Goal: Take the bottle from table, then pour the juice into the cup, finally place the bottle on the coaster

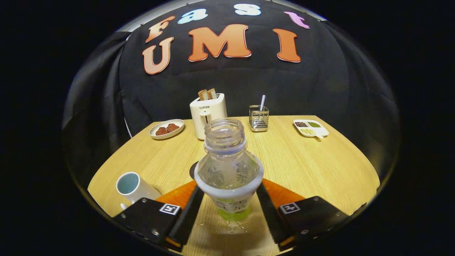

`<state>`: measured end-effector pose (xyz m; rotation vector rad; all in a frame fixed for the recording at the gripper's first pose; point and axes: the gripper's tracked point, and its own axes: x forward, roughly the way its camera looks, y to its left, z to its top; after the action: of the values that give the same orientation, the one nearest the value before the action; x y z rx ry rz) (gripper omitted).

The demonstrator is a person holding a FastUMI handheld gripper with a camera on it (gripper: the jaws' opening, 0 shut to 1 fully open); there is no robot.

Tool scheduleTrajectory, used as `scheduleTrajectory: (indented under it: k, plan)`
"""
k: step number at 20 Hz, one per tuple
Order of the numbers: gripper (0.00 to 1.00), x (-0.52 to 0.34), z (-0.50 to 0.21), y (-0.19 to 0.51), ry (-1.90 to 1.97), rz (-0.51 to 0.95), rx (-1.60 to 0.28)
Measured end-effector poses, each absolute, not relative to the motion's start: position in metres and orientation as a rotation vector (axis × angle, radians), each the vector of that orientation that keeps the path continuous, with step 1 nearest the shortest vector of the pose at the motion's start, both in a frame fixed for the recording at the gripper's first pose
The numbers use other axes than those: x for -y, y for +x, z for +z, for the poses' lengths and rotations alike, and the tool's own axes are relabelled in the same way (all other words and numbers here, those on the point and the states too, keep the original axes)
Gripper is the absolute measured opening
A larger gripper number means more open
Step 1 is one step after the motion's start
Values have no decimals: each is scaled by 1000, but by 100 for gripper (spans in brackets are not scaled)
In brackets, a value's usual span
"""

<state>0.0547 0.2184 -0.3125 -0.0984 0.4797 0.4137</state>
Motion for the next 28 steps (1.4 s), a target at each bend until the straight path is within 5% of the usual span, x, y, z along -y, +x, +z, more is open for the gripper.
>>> scheduleTrajectory:
  k: [2,6,28]
  plan:
    - [66,-220,-315,55,-96,411,-498]
    - [57,-219,-297,44,-132,403,-517]
    - [56,-274,-237,18,-1151,388,-226]
